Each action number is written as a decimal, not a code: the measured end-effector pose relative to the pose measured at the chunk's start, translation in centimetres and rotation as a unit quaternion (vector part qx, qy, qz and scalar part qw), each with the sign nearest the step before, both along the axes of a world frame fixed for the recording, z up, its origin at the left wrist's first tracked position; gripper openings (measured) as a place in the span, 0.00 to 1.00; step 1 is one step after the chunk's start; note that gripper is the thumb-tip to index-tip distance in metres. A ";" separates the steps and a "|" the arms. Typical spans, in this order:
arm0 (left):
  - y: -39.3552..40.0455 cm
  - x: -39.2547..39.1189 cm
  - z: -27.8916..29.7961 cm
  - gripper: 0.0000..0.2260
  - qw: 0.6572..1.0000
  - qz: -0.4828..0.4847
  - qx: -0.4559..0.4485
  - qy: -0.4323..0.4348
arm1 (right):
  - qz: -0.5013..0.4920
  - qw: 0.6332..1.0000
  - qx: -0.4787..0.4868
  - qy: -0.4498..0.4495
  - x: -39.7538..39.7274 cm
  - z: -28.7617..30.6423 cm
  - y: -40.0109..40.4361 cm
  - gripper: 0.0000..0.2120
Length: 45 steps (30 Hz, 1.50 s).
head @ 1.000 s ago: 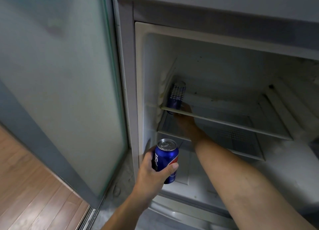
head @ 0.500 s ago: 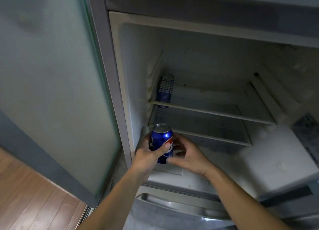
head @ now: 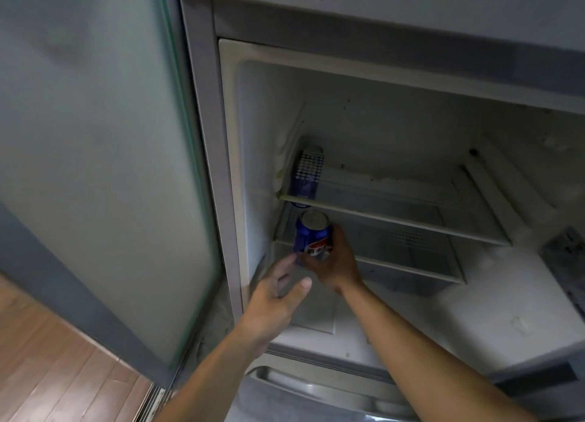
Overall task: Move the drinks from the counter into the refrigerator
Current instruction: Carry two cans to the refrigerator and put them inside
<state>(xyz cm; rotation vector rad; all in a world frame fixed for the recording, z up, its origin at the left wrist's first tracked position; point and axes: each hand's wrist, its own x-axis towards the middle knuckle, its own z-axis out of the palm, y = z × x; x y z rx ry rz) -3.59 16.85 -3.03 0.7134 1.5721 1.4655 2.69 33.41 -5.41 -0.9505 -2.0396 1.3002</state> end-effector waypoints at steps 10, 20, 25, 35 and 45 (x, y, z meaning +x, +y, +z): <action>-1.8 0.8 -1.7 0.14 0.997 0.073 -0.021 0.009 | -0.069 0.997 0.031 -0.003 -7.0 1.1 2.9 0.30; -3.5 0.3 -3.6 0.07 0.993 0.107 -0.037 -0.034 | -0.114 0.993 0.021 0.003 -8.2 0.6 3.5 0.15; -3.9 0.2 -5.1 0.03 0.989 0.142 -0.039 0.003 | -0.118 0.992 0.044 0.010 -5.6 0.4 1.8 0.07; -2.6 3.7 -10.4 0.05 0.993 0.051 -0.050 0.093 | -0.183 0.981 -0.058 0.039 10.1 -1.9 -5.7 0.07; -4.1 19.5 -15.2 0.05 0.966 -0.180 -0.125 0.140 | -0.468 0.874 -0.125 0.033 36.3 -7.9 -18.5 0.06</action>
